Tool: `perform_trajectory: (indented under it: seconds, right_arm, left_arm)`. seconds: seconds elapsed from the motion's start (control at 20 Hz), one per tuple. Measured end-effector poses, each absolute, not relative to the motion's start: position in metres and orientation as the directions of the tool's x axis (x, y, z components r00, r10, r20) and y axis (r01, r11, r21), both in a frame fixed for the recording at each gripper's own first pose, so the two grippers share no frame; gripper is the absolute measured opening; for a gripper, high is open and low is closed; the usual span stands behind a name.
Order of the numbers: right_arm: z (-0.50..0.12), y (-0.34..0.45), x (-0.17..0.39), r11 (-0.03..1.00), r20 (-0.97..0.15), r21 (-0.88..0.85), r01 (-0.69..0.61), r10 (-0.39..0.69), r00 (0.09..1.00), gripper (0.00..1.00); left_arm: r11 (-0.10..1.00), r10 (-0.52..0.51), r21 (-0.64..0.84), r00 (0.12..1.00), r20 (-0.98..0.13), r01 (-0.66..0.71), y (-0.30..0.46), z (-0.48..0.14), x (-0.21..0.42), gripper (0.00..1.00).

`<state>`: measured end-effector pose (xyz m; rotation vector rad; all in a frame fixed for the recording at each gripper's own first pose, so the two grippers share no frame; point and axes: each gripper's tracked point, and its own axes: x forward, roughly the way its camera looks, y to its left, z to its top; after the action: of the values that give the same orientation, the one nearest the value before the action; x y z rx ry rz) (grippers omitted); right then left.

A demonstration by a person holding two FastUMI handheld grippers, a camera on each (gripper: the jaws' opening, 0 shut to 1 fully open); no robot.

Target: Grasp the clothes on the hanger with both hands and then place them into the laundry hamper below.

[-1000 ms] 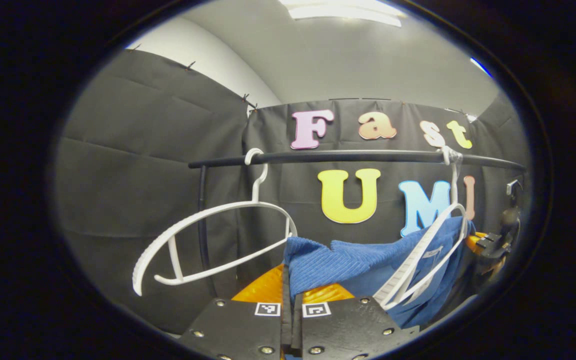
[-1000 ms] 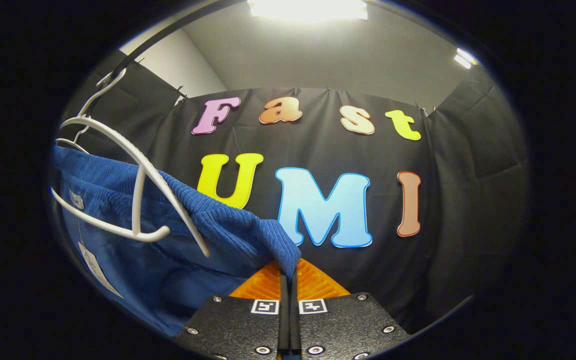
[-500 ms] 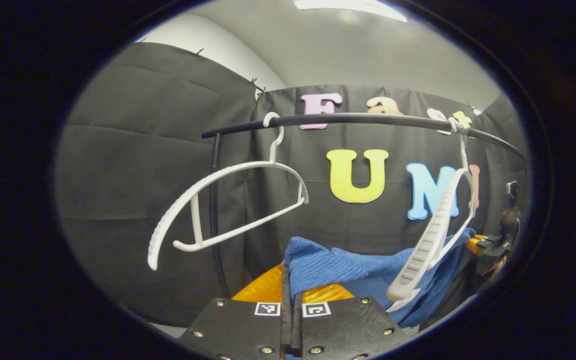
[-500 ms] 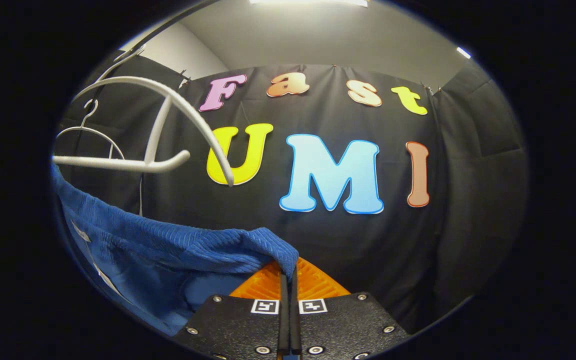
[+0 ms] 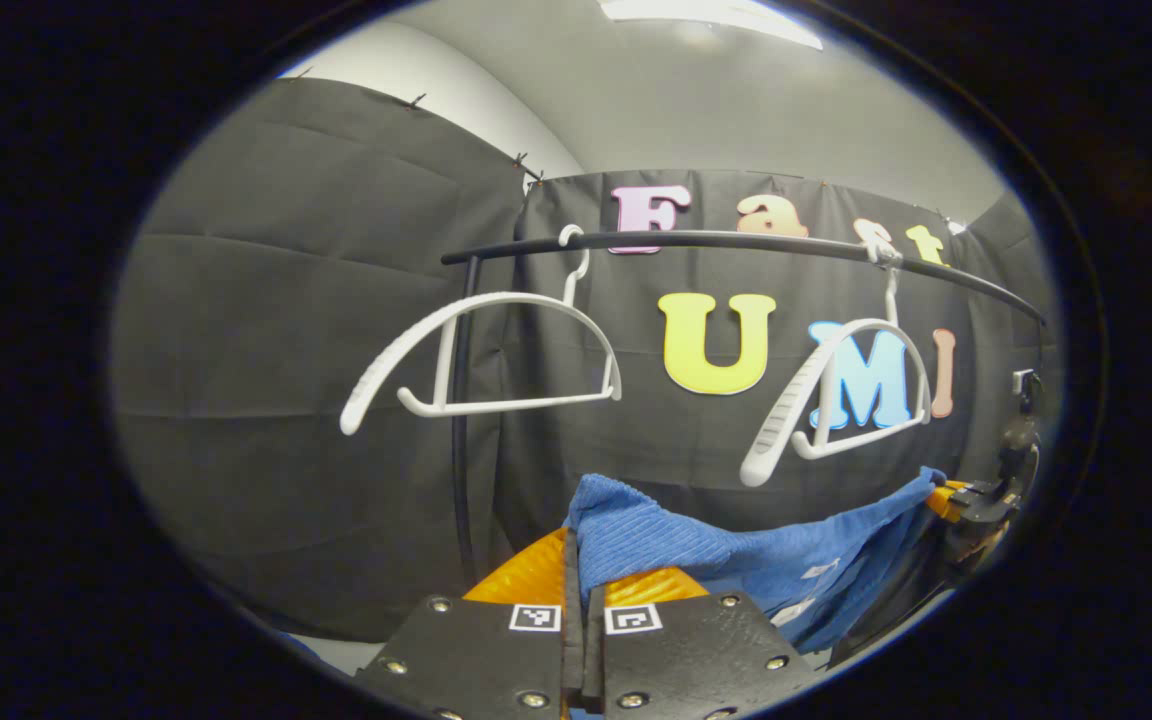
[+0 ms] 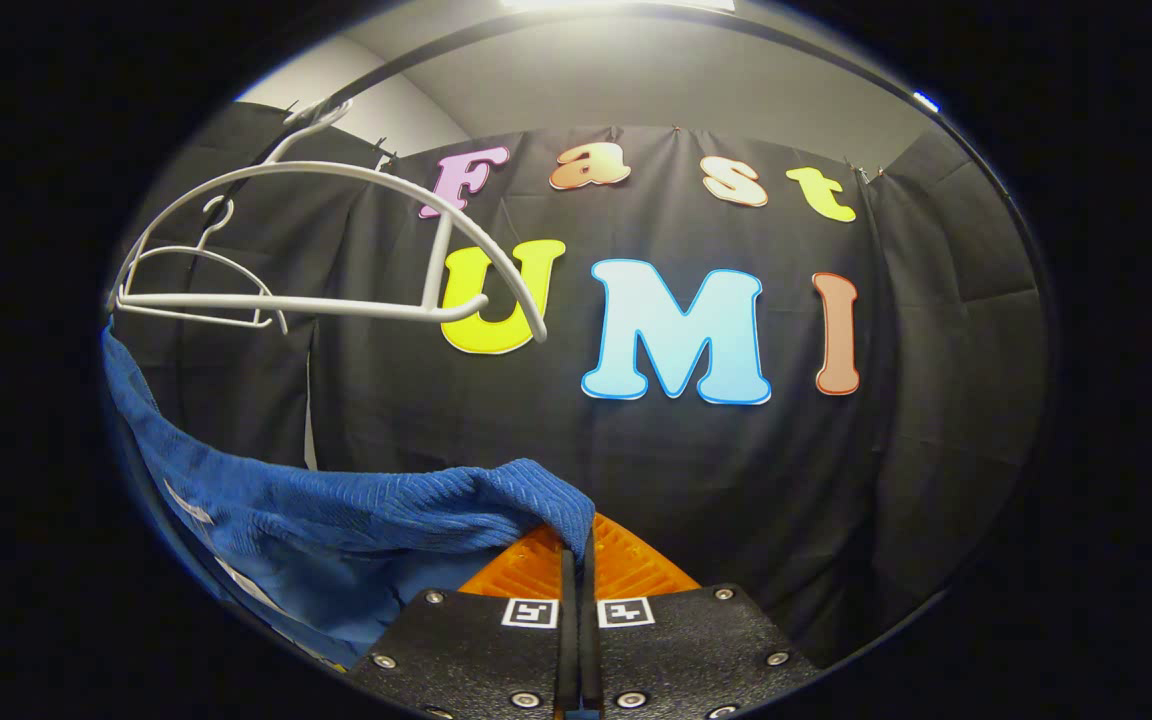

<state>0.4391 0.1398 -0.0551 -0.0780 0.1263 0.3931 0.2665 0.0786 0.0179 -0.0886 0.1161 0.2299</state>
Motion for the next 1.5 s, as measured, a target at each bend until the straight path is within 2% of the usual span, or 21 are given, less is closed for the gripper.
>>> perform_trajectory:
  seconds: [0.05,0.1,0.15,0.2,0.3,0.35,0.4,0.85,1.25,1.3,1.35,1.4,1.45,1.5]
  right_arm:
    - [-0.052,0.139,0.428,0.921,-0.137,-0.041,-0.387,0.379,0.915,0.0]
    - [-0.046,0.139,0.416,0.92,-0.135,-0.033,-0.39,0.382,0.914,0.0]
    - [-0.04,0.139,0.404,0.919,-0.13,-0.029,-0.392,0.385,0.914,0.0]
    - [-0.033,0.138,0.391,0.918,-0.122,-0.03,-0.396,0.39,0.913,0.0]
    - [-0.019,0.139,0.37,0.915,-0.108,-0.032,-0.403,0.398,0.911,0.0]
    - [-0.013,0.14,0.358,0.914,-0.101,-0.031,-0.405,0.401,0.911,0.0]
    - [-0.007,0.14,0.347,0.913,-0.096,-0.028,-0.406,0.402,0.911,0.0]
    - [0.019,0.167,0.249,0.885,-0.072,0.008,-0.466,0.465,0.882,0.01]
    - [-0.019,0.187,0.182,0.862,-0.164,0.056,-0.503,0.505,0.847,0.01]
    - [-0.026,0.188,0.175,0.861,-0.177,0.056,-0.506,0.507,0.844,0.01]
    - [-0.035,0.19,0.168,0.861,-0.194,0.054,-0.506,0.507,0.84,0.01]
    - [-0.046,0.191,0.162,0.859,-0.215,0.054,-0.509,0.508,0.834,0.01]
    - [-0.056,0.192,0.155,0.857,-0.235,0.055,-0.512,0.51,0.828,0.01]
    - [-0.066,0.193,0.15,0.854,-0.251,0.057,-0.517,0.513,0.821,0.01]
  left_arm:
    - [0.974,0.201,-0.079,0.973,-0.118,-0.211,0.069,0.022,0.263,0.06]
    - [0.979,0.18,-0.08,0.977,-0.111,-0.19,0.061,0.026,0.259,0.01]
    - [0.983,0.158,-0.081,0.982,-0.103,-0.166,0.056,0.031,0.254,0.06]
    - [0.986,0.135,-0.085,0.986,-0.094,-0.143,0.05,0.036,0.249,0.0]
    - [0.992,0.082,-0.091,0.994,-0.073,-0.088,0.032,0.048,0.23,0.06]
    - [0.994,0.057,-0.091,0.996,-0.064,-0.063,0.026,0.053,0.222,0.06]
    - [0.995,0.034,-0.093,0.998,-0.058,-0.04,0.021,0.056,0.217,0.01]
    - [0.983,-0.117,-0.148,0.992,-0.035,0.111,-0.024,0.058,0.189,0.01]
    - [0.968,-0.209,-0.158,0.975,-0.076,0.195,-0.053,0.024,0.141,0.01]
    - [0.964,-0.221,-0.168,0.972,-0.082,0.205,-0.059,0.017,0.139,0.06]
    - [0.961,-0.231,-0.177,0.969,-0.091,0.213,-0.065,0.008,0.14,0.01]
    - [0.959,-0.241,-0.18,0.965,-0.104,0.22,-0.07,-0.002,0.138,0.06]
    - [0.958,-0.247,-0.18,0.962,-0.12,0.223,-0.074,-0.013,0.137,0.01]
    - [0.958,-0.25,-0.178,0.959,-0.136,0.225,-0.077,-0.024,0.136,0.06]
